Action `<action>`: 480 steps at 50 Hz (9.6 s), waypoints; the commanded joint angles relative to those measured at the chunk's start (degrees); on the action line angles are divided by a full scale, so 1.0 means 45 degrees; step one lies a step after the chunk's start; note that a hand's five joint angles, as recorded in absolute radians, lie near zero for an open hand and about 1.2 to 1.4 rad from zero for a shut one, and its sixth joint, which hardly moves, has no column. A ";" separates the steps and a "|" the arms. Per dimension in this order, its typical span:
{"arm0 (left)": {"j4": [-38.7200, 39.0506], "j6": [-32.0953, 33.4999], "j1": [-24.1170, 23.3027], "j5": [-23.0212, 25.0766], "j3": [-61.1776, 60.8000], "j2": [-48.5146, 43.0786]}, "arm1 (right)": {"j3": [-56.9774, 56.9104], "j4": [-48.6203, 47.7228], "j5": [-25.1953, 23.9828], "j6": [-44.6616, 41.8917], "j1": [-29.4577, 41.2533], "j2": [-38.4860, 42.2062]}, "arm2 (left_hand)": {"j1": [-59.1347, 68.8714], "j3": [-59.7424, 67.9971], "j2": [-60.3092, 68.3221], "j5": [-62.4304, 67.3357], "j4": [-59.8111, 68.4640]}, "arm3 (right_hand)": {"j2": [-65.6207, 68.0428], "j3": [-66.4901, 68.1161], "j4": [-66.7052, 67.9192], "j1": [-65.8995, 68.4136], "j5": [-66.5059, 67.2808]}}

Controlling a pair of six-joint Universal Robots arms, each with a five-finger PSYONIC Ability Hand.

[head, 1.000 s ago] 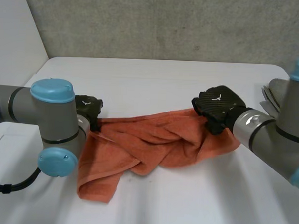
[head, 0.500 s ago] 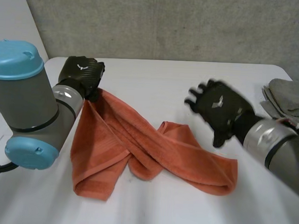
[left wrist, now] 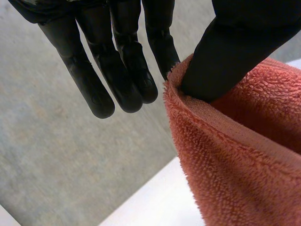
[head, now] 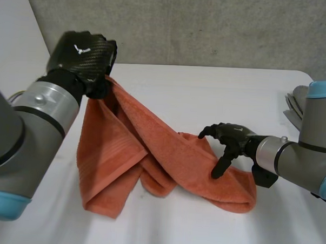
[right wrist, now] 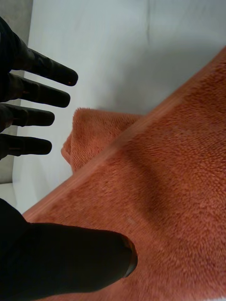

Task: Fold the laundry.

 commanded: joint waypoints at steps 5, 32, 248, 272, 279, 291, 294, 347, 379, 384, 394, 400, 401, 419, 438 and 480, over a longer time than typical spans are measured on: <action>-0.0058 -0.0018 -0.0090 0.0001 -0.0260 0.1211 | -0.0233 -0.0696 -0.0070 0.0056 0.0775 0.0758 | 0.3385 0.2620 0.2562 0.3181 0.2523 | 0.4265 0.4191 0.4184 0.4832 0.4238; -0.2127 0.0313 0.1081 0.1329 -0.0788 -0.0760 | 0.0430 0.0688 -0.0149 -0.5761 -0.0573 -0.5431 | 0.3385 0.2620 0.2562 0.3181 0.2523 | 1.3792 1.3718 1.3711 1.4359 1.3764; 0.1465 0.1798 0.5729 0.3126 -0.2975 -0.2754 | 0.2540 0.0828 0.1492 -0.6585 -0.3229 -0.0628 | 0.3385 0.2620 0.2562 0.3181 0.2523 | 0.7034 0.6960 0.6953 0.7601 0.7006; -0.2767 0.1895 0.5749 0.3380 -0.2839 0.1908 | 0.0259 0.4666 0.0476 -0.9447 -0.3773 -0.6661 | 0.3385 0.2620 0.2562 0.3181 0.2523 | 1.3792 1.3718 1.3711 1.4359 1.3764; -0.4237 0.3221 0.5730 0.3810 -0.2779 0.3222 | -0.1090 0.6608 0.0574 -1.1740 -0.4147 -0.6684 | 0.3385 0.2620 0.2562 0.3181 0.2523 | 1.3792 1.3718 1.3711 1.4359 1.3764; -0.2504 0.5527 0.5593 0.3752 -0.3016 -0.0851 | -0.1502 0.5868 0.1334 -1.1683 -0.3347 -0.2740 | 0.3385 0.2620 0.2562 0.3181 0.2523 | 1.3792 1.3718 1.3711 1.4359 1.3764; -0.1450 0.5820 0.5535 0.3713 -0.2295 -0.2453 | -0.1970 0.4932 0.2193 -1.1430 -0.2684 -0.1627 | 0.3385 0.2620 0.2562 0.3181 0.2523 | 1.3792 1.3718 1.3711 1.4359 1.3764; 0.5569 0.3087 0.2060 0.2306 -0.2232 0.3258 | -0.4996 0.0573 0.1046 -0.3344 0.1182 0.1146 | 0.3385 0.2620 0.2562 0.3181 0.2523 | -0.0810 -0.0884 -0.0891 -0.0243 -0.0838; 0.3926 0.3165 0.0573 0.2287 -0.1823 0.5782 | -1.1347 -0.0540 0.0967 0.1149 0.3099 0.7067 | 0.3385 0.2620 0.2562 0.3181 0.2523 | -0.0885 -0.0959 -0.0967 -0.0319 -0.0913; 0.3926 0.3165 0.0554 0.2287 -0.1823 0.5723 | -1.1268 -0.0618 0.0028 0.1149 0.3568 0.7087 | 0.3385 0.2620 0.2562 0.3181 0.2523 | -0.0811 -0.0885 -0.0892 -0.0244 -0.0839; 0.3907 0.3185 0.0554 0.2287 -0.1803 0.5645 | -1.1229 -0.0774 -0.1280 0.1110 0.4310 0.7067 | 0.3385 0.2620 0.2562 0.3181 0.2523 | -0.0437 -0.0511 -0.0518 0.0130 -0.0465; 0.3907 0.3185 0.0554 0.2287 -0.1861 0.5645 | -1.1229 -0.0950 -0.2119 0.1149 0.4661 0.7242 | 0.3385 0.2620 0.2562 0.3181 0.2523 | -0.1106 -0.1181 -0.1188 -0.0540 -0.1134; 0.3907 0.3185 0.0573 0.2287 -0.1881 0.5645 | -1.1248 -0.0950 -0.2218 0.1149 0.4700 0.7301 | 0.3385 0.2620 0.2562 0.3181 0.2523 | -0.1516 -0.1591 -0.1598 -0.0950 -0.1544; 0.4004 0.3185 0.1451 0.2326 -0.1842 0.5098 | -1.1894 -0.0911 -0.0522 0.1053 0.4098 0.6270 | 0.3385 0.2620 0.2562 0.3181 0.2523 | 1.3792 1.3718 1.3711 1.4359 1.3764; 0.4083 0.3028 0.2859 0.2267 -0.2194 0.3906 | -0.2389 0.2104 0.1102 -0.6581 0.1477 -0.2990 | 0.3385 0.2620 0.2562 0.3181 0.2523 | 1.3792 1.3718 1.3711 1.4359 1.3764; 0.4122 0.3009 0.3288 0.2208 -0.4401 0.0938 | 0.7204 -0.1003 -0.0246 -0.4065 -0.1880 -0.4339 | 0.3385 0.2620 0.2562 0.3181 0.2523 | 0.3562 0.3488 0.3481 0.4129 0.3534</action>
